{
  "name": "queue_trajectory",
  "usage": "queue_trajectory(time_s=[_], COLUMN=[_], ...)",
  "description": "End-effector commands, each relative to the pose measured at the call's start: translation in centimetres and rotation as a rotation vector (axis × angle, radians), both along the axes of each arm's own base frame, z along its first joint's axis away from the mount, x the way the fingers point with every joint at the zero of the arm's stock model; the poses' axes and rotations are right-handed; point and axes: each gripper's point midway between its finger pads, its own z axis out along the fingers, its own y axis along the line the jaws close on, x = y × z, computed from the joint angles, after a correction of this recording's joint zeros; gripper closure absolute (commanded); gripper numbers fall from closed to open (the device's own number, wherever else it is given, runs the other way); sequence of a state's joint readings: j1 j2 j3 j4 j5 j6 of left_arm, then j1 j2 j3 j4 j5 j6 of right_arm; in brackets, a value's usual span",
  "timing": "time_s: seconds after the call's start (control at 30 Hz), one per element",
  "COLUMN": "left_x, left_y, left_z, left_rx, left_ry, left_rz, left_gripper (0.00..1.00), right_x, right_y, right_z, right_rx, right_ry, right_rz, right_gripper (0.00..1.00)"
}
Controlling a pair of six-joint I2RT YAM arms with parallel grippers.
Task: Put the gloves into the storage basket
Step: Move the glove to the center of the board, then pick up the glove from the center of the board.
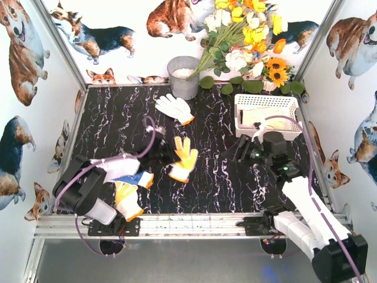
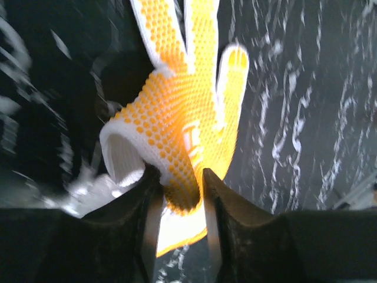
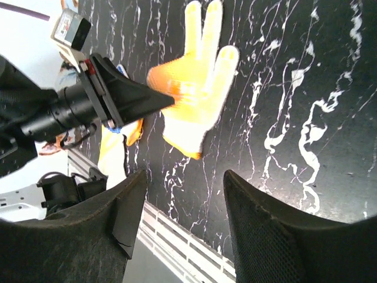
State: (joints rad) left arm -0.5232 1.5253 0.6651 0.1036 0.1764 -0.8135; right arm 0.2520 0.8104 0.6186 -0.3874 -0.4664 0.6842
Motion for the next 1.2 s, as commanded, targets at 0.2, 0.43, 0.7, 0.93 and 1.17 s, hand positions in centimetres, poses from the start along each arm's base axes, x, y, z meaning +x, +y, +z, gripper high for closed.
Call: queue_trajectory(time_s=[0.2,0.43,0.7,0.93,1.17], left_x=[-3.7,-5.6,-6.6,-7.2,-7.5], left_y=[-0.7,-2.5,-2.9,-3.2,-3.9], left_z=[1.7,2.1,-0.6,-1.8,-2.5], left_rx=[-0.039,-0.151,-0.144,-0.137,-0.152], left_ry=[-0.044,-0.064,0.019,0.046,0.068], left_rz=[0.068,-0.063,-0.086,-0.099,-0.112], left_gripper=[0.37,0.44,0.50,0.55,0.61], right_x=[0.0,-1.0,-1.2,-0.8,-0.8], right_y=[3.8,7.5,10.6,11.7,12.8], right_z=[-2.4,-5.3,-9.5,-11.5,-12.8], right_rx=[0.002,0.000,-0.086,-0.104,-0.097], right_ry=[0.094,0.221,0.320,0.365,0.397], right_rz=[-0.016,0.028,0.080,0.096,0.135], right_gripper=[0.45,0.52,0.59,0.62,0.67])
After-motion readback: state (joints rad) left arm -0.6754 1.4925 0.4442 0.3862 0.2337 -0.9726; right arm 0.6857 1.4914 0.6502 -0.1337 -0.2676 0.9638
